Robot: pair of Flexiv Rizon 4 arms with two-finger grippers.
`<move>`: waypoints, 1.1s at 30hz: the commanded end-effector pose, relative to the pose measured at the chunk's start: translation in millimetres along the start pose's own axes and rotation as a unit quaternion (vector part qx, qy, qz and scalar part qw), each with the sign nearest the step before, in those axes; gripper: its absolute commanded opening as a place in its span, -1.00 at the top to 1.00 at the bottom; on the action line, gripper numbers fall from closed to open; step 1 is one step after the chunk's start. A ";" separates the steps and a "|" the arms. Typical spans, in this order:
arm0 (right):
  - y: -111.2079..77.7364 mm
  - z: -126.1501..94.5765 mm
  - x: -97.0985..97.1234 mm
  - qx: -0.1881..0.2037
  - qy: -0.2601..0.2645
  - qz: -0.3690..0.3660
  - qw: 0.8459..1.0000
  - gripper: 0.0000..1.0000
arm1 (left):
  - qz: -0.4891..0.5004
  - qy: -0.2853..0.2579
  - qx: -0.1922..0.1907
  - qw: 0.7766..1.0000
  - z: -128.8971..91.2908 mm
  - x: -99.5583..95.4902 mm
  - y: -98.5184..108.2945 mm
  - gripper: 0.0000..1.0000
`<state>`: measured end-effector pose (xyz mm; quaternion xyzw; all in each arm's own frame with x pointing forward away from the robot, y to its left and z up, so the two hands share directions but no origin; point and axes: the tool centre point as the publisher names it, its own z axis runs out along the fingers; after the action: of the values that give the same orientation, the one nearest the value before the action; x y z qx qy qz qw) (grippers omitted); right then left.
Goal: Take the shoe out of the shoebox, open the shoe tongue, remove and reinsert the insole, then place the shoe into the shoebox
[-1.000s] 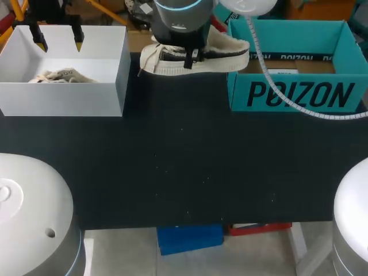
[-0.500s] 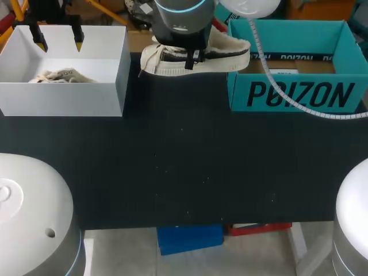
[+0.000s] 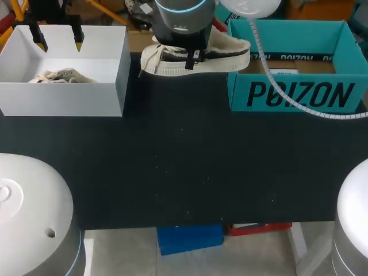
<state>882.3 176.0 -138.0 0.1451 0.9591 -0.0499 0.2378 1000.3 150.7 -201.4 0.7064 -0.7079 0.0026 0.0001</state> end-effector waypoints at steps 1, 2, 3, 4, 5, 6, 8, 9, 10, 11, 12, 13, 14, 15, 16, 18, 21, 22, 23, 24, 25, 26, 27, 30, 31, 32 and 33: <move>-0.1 -1.3 -0.5 0.000 0.000 0.000 1.000 1.00 | 0.000 -0.001 -0.001 1.000 -0.7 0.2 0.2 -1.00; -0.1 -1.3 -0.5 0.000 0.000 0.000 1.000 1.00 | 0.000 -0.001 -0.001 1.000 -0.7 0.2 0.2 -1.00; -0.1 -1.3 -0.5 0.000 0.000 0.000 1.000 1.00 | 0.000 -0.001 -0.001 1.000 -0.7 0.2 0.2 -1.00; 0.8 -3.3 2.8 -0.001 -0.005 -0.006 1.000 1.00 | 0.000 -0.001 -0.001 1.000 -0.7 0.2 0.2 -1.00; 2.6 -5.2 5.7 -0.002 -0.005 -0.006 1.000 1.00 | 0.000 -0.001 -0.001 1.000 -0.7 0.2 0.2 -1.00; 4.1 -6.2 8.3 0.003 -0.009 -0.011 1.000 1.00 | 0.000 -0.001 -0.001 1.000 -0.7 0.2 0.2 -1.00; 6.8 -6.6 13.5 0.000 -0.012 -0.008 1.000 1.00 | 0.000 -0.001 -0.001 1.000 -0.7 0.2 0.2 -1.00; 8.5 -5.7 18.4 0.000 -0.014 -0.005 1.000 1.00 | 0.000 -0.001 -0.001 1.000 -0.7 0.2 0.2 -1.00; 10.5 -4.3 23.1 0.001 -0.014 -0.004 1.000 1.00 | 0.000 -0.001 -0.001 1.000 -0.7 0.2 0.2 -1.00; 12.7 -3.0 27.9 -0.001 -0.013 0.001 1.000 1.00 | 0.000 -0.001 -0.001 1.000 -0.7 0.2 0.2 -1.00; 15.1 -0.7 33.4 -0.001 -0.012 0.001 1.000 1.00 | 0.000 -0.001 -0.001 1.000 -0.7 0.2 0.2 -1.00; 17.5 2.2 39.0 0.001 -0.011 0.000 1.000 1.00 | 0.000 -0.001 -0.001 1.000 -0.7 0.2 0.2 -1.00; 19.1 5.8 43.7 -0.003 -0.007 0.005 1.000 1.00 | 0.000 -0.001 -0.001 1.000 -0.7 0.2 0.2 -1.00; 20.1 10.9 48.1 -0.002 -0.004 0.010 1.000 1.00 | 0.000 -0.001 -0.001 1.000 -0.7 0.2 0.2 -1.00; 21.3 13.8 51.3 -0.001 -0.004 0.010 1.000 1.00 | 0.000 -0.001 -0.001 1.000 -0.7 0.2 0.2 -1.00; 27.0 23.5 62.8 -0.013 0.005 0.018 1.000 1.00 | 0.000 -0.001 -0.001 1.000 -0.7 0.2 0.2 -1.00; 30.7 35.3 71.6 -0.013 0.000 0.016 1.000 1.00 | 0.000 -0.001 -0.001 1.000 -0.7 0.2 0.2 -1.00; 31.9 38.5 74.7 -0.012 -0.001 0.014 1.000 1.00 | 0.000 -0.001 -0.001 1.000 -0.7 0.2 0.2 -1.00; 32.3 42.0 76.7 -0.009 -0.002 0.015 1.000 1.00 | 0.000 -0.001 -0.001 1.000 -0.7 0.2 0.2 -1.00; 32.9 45.4 79.0 -0.009 -0.002 0.016 1.000 1.00 | 0.000 -0.001 -0.001 1.000 -0.7 0.2 0.2 -1.00; 33.7 49.0 82.2 -0.006 0.001 0.011 1.000 1.00 | 0.000 -0.001 -0.001 1.000 -0.7 0.2 0.2 -1.00; 34.9 52.6 85.7 -0.005 0.003 0.009 1.000 1.00 | 0.000 -0.001 -0.001 1.000 -0.7 0.2 0.2 -1.00; 35.5 56.4 89.3 -0.006 0.003 0.010 1.000 1.00 | 0.000 -0.001 -0.001 1.000 -0.7 0.2 0.2 -1.00; 37.5 67.3 102.6 -0.008 0.012 0.010 1.000 1.00 | 0.000 -0.001 -0.001 1.000 -0.7 0.2 0.2 -1.00; 37.9 70.9 106.9 -0.010 0.015 0.009 1.000 1.00 | 0.000 -0.001 -0.001 1.000 -0.7 0.2 0.2 -1.00; 38.7 75.5 111.9 -0.012 0.018 0.008 1.000 1.00 | 0.000 -0.001 -0.001 1.000 -0.7 0.2 0.2 -1.00; 39.1 79.9 116.7 -0.011 0.021 0.001 1.000 1.00 | 0.000 -0.001 -0.001 1.000 -0.7 0.2 0.2 -1.00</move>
<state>830.2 226.2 -248.3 0.1490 0.9634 -0.0365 0.2197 1000.3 150.7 -201.3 0.7063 -0.7079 0.0026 0.0000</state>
